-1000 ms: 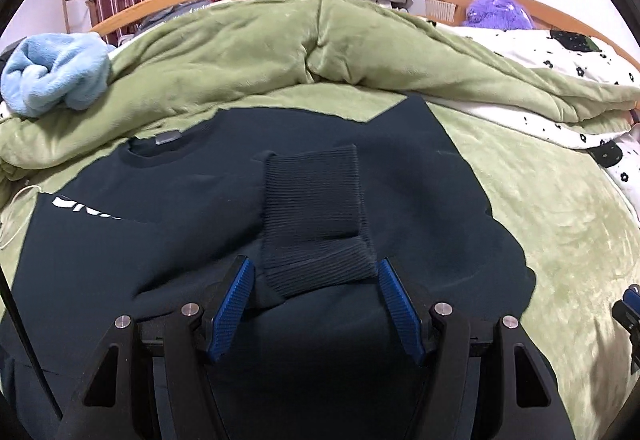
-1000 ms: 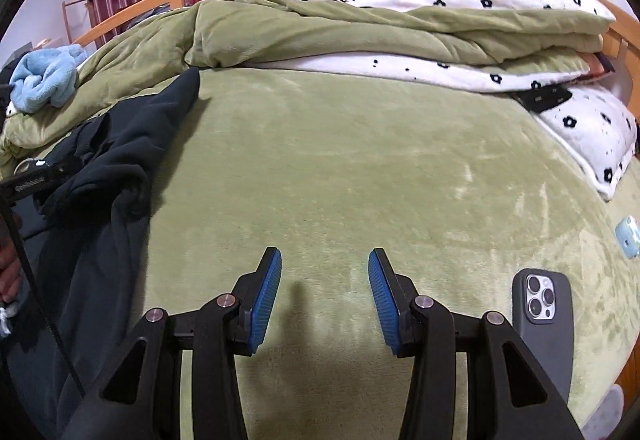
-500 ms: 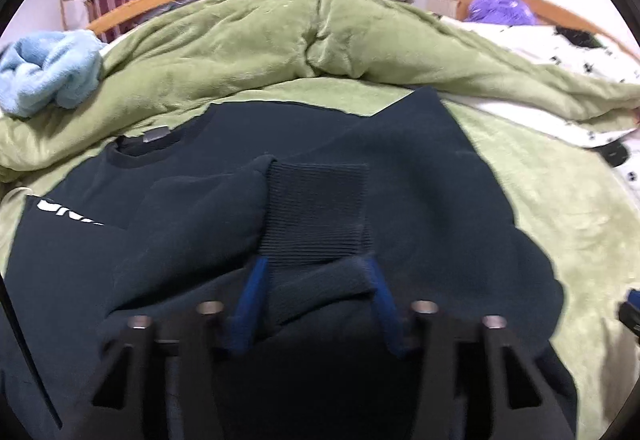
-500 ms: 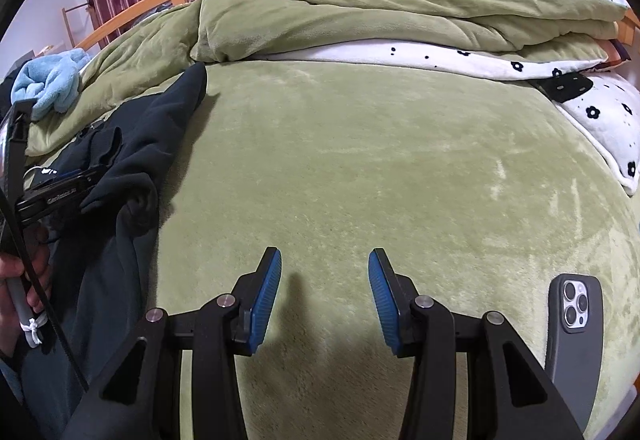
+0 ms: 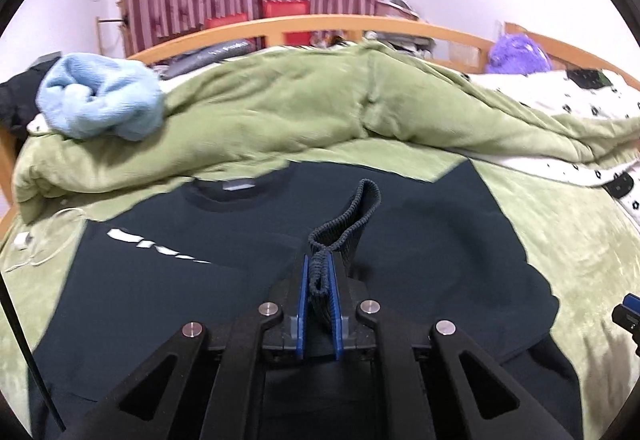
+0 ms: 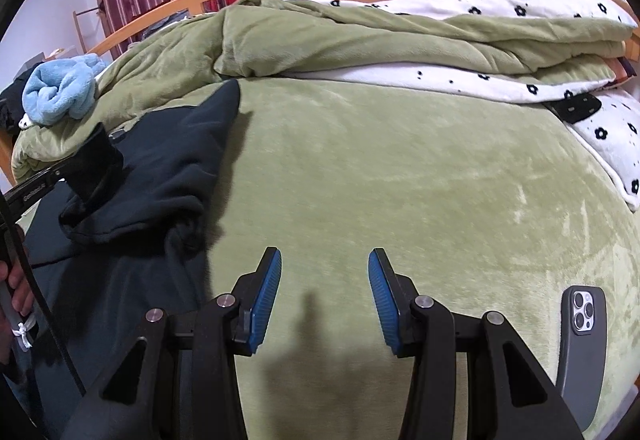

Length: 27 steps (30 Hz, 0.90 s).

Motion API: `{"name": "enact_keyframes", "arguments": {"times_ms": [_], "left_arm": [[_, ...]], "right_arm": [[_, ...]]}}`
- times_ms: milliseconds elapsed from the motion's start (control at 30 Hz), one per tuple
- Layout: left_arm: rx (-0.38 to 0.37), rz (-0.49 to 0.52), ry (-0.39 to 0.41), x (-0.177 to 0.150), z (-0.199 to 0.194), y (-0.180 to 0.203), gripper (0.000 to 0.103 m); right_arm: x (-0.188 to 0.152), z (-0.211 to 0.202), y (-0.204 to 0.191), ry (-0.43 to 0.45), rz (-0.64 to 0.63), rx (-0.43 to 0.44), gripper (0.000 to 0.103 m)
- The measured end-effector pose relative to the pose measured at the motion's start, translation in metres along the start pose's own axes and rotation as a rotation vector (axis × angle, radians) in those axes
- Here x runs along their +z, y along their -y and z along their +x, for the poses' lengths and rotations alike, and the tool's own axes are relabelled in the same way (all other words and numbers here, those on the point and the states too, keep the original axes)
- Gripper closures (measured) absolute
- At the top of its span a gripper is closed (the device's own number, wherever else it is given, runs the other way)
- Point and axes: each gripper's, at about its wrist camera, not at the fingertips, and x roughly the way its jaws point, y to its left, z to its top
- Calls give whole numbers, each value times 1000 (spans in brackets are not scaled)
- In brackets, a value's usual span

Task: Fold small clothes
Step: 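Grasp the folded cuff with the left tool, reposition it on the body, release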

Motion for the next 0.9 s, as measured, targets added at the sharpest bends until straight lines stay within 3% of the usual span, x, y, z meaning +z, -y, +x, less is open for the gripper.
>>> {"name": "enact_keyframes", "arguments": {"times_ms": [267,533,633,800,900], "left_arm": [[116,-70,47,1,-27,-87,93],[127,-198,-45,-29,-16,-165,92],[171,-211,-81,-45,-12,-181,91],[183,-210,-141,-62,-9,-204,91],[186,-233,-153,-67,-11,-223,83]], "right_arm": [[9,-11,-58,25,-65,29,58],[6,-11,-125,41,-179,31,58],[0,1,-136,19,-214,15,58],[-5,16,-137,-3,-238,-26,58],[-4,22,-128,-7,-221,-49,58]]}}
